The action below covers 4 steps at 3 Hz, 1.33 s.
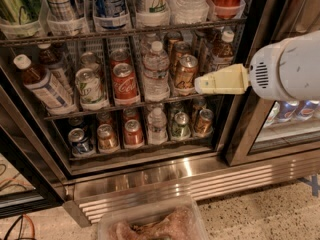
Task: Pick water bottle from top shelf of fridge
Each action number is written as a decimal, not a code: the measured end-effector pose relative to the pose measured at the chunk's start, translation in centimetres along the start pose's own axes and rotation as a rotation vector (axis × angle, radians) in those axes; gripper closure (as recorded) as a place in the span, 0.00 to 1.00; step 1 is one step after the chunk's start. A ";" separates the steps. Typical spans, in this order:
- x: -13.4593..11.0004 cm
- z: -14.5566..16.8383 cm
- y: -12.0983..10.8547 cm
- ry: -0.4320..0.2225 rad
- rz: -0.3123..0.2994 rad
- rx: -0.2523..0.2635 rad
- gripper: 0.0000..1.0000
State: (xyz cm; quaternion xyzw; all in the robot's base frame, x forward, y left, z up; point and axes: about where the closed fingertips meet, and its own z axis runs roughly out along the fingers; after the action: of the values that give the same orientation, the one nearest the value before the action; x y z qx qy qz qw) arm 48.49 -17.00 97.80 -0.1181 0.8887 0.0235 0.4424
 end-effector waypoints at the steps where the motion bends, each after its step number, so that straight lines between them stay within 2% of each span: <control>1: -1.8 0.4 1.7 -0.072 0.001 -0.041 0.00; 2: -4.6 0.1 3.0 -0.168 -0.004 -0.077 0.01; 3: -6.5 -0.3 3.7 -0.236 -0.004 -0.097 0.07; 4: -7.9 -0.8 3.6 -0.290 -0.008 -0.092 0.19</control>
Offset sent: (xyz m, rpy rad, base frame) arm 0.0348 0.0531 0.0520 0.1340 -0.2381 0.1172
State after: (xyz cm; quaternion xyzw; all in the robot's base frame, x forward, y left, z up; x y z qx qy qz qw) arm 51.61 -12.13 104.28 -0.1372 0.8129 0.0793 0.5604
